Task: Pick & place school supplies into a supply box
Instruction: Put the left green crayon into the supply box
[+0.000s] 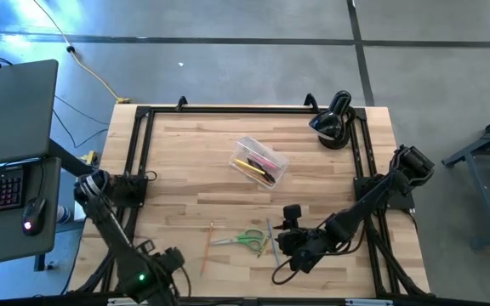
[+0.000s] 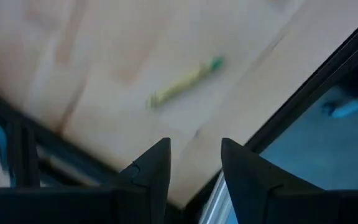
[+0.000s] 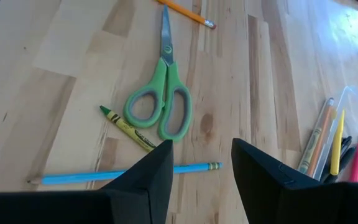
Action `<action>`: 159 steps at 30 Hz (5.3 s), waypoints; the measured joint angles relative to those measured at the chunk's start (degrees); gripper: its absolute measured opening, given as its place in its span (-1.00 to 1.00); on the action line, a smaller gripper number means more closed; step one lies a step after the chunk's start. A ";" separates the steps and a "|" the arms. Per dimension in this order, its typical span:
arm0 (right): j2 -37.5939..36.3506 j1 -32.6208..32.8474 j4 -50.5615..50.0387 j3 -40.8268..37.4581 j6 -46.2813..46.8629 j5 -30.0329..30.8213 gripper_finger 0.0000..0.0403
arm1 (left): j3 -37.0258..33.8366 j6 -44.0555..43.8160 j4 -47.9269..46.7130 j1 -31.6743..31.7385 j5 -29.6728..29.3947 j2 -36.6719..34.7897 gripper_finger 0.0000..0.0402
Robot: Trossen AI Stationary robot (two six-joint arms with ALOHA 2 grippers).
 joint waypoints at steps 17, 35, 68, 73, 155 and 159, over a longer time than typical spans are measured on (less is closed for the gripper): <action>0.00 0.02 1.34 0.00 -0.59 -0.37 -0.29 | -18.45 14.68 12.72 3.88 11.72 1.26 -0.13; 0.00 0.02 2.30 0.00 -0.94 -0.46 -0.29 | -20.30 44.83 14.54 18.99 26.39 1.26 -0.13; 0.00 0.02 2.81 0.00 -3.06 -0.43 -0.29 | -20.13 8.47 21.70 -11.09 -44.32 -13.17 -0.13; 0.00 0.02 3.11 0.00 -2.75 -0.40 -0.29 | -24.81 0.54 22.29 -10.33 -35.46 -12.26 -0.13; 0.00 -1.96 6.93 0.00 -4.05 -3.19 -0.29 | -46.26 14.88 52.07 8.79 -42.67 -6.63 -0.85; 0.00 -1.94 6.93 0.00 -4.06 -3.19 -0.29 | -47.17 14.96 55.02 11.14 -43.78 -6.63 -0.82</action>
